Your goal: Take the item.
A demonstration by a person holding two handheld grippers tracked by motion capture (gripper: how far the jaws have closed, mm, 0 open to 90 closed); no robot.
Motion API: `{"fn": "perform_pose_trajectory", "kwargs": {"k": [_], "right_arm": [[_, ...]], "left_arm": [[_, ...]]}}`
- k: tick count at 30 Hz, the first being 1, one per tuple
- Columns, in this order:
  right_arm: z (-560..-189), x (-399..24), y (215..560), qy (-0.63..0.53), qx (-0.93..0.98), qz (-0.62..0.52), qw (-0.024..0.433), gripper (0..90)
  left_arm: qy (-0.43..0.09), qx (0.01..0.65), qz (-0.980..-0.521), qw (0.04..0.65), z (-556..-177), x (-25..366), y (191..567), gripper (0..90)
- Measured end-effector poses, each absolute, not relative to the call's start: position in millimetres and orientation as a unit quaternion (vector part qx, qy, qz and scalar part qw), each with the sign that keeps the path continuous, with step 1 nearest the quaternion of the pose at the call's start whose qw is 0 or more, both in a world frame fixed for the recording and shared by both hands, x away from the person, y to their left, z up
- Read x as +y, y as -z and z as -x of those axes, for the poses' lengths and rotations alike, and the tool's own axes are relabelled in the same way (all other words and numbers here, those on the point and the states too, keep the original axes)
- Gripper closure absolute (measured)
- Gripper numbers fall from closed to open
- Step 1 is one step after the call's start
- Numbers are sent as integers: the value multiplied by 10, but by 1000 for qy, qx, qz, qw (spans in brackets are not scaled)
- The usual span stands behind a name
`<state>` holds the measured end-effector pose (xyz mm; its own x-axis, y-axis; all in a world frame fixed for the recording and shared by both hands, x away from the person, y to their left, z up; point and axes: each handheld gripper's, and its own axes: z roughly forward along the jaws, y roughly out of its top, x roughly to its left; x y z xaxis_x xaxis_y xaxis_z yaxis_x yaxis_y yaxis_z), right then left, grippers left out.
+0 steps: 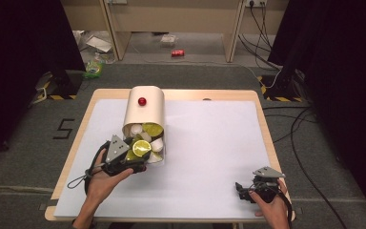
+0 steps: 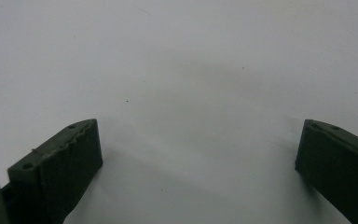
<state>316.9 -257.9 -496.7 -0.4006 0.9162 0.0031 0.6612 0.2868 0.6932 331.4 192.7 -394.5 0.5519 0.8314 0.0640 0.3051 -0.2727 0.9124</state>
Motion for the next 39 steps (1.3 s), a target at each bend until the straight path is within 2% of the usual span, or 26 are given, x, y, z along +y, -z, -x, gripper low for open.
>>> {"fn": "perform_pose_trajectory", "kwargs": {"k": [13, 27, 39], "right_arm": [[-3169, -2579, 4967, -313, 776, -508, 203, 7], [-3169, -2578, 4967, -313, 776, -508, 203, 7], [-3170, -2578, 4967, -313, 776, -509, 203, 7]], "left_arm": [[-282, 383, -749, 461, -3330, 1915, 3943, 270], [-297, 378, -754, 449, -3327, 1901, 3966, 389], [-297, 375, -751, 456, -3298, 1952, 3926, 399]]}}
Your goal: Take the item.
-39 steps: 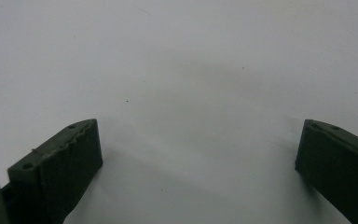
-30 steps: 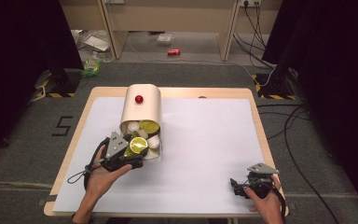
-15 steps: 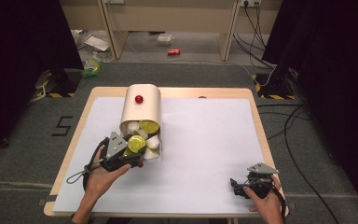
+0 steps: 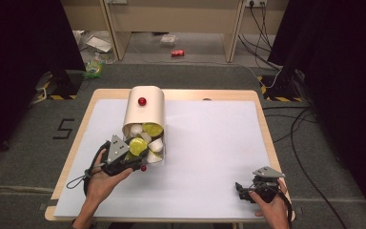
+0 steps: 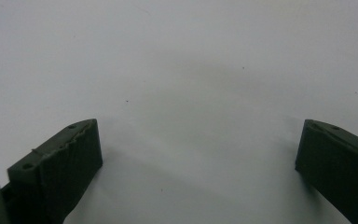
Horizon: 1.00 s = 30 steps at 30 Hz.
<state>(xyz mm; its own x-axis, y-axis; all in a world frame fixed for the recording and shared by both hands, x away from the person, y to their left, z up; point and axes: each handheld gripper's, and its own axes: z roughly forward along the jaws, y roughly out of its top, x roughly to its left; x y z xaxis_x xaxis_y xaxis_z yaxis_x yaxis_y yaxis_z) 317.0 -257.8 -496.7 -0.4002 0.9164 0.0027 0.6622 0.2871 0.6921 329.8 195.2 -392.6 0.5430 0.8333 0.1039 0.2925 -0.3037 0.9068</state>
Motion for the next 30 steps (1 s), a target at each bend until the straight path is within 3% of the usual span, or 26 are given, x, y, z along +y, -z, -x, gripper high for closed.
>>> {"fn": "perform_pose_trajectory", "kwargs": {"k": [10, 30], "right_arm": [[-3170, -2578, 4967, -313, 776, -508, 203, 7], [-3170, -2577, 4967, -313, 776, -508, 203, 7]], "left_arm": [[-277, 369, -746, 481, -3228, 2016, 3792, 400], [-297, 384, -729, 483, -3142, 2357, 3637, 399]]}}
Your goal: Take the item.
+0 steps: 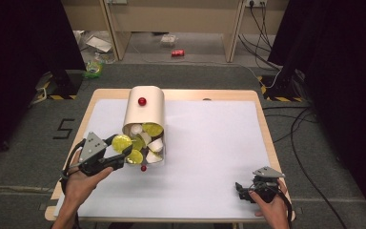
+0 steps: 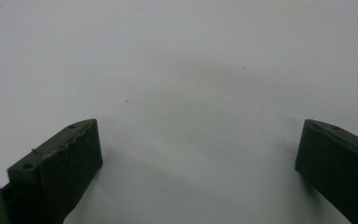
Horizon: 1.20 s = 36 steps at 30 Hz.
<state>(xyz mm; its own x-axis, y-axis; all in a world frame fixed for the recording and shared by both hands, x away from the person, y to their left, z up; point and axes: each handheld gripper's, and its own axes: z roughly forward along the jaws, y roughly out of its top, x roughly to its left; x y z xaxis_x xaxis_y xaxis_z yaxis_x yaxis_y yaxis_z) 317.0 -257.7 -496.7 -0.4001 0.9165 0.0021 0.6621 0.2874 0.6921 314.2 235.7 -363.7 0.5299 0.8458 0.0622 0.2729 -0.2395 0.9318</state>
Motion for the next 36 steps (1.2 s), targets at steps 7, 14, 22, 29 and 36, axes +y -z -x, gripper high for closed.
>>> {"fn": "perform_pose_trajectory", "kwargs": {"k": [7, 14, 22, 29, 36], "right_arm": [[-3170, -2577, 4967, -313, 776, -508, 204, 7], [-3169, -2577, 4967, -313, 776, -509, 204, 7], [-3169, -2577, 4967, -313, 776, -509, 203, 7], [-3169, -2577, 4967, -312, 776, -508, 204, 7], [-3170, -2577, 4967, -312, 776, -508, 204, 7]], "left_arm": [[-301, 391, -725, 481, -3133, 2448, 3642, 399], [-309, 396, -717, 483, -3109, 2541, 3627, 399], [-309, 409, -709, 484, -3085, 2674, 3677, 399], [-309, 421, -704, 482, -3081, 2779, 3735, 399], [-308, 431, -702, 476, -3095, 2831, 3833, 399]]}}
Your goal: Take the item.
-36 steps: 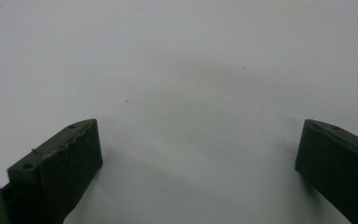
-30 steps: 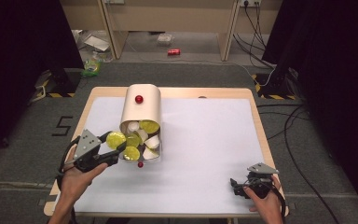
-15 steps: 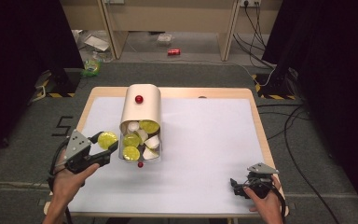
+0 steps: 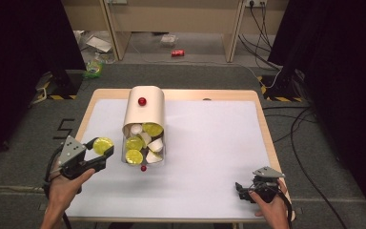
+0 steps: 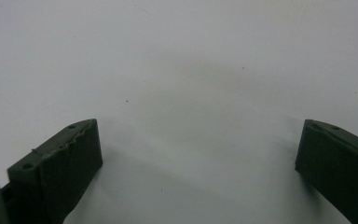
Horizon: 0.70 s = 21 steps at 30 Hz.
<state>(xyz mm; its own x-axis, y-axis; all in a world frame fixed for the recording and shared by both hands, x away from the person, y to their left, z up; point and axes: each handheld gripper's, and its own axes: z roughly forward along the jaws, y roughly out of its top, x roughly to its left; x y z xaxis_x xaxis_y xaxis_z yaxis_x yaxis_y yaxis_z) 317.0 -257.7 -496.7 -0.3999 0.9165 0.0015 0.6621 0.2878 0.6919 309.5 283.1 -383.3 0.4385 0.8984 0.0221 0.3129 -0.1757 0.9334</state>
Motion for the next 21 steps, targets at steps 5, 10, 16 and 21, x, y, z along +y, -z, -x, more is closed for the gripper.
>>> {"fn": "perform_pose_trajectory", "kwargs": {"k": [5, 10, 16, 21], "right_arm": [[-3169, -2577, 4967, -312, 776, -509, 204, 7], [-3170, -2577, 4967, -313, 776, -508, 204, 7], [-3169, -2577, 4967, -312, 776, -509, 204, 7], [-3170, -2577, 4967, -313, 776, -508, 203, 7]], "left_arm": [[-311, 439, -699, 471, -3122, 2880, 3916, 399], [-309, 450, -693, 470, -3143, 2940, 4027, 399], [-314, 460, -688, 465, -3185, 3011, 4135, 399], [-315, 466, -683, 466, -3210, 3065, 4222, 399]]}}
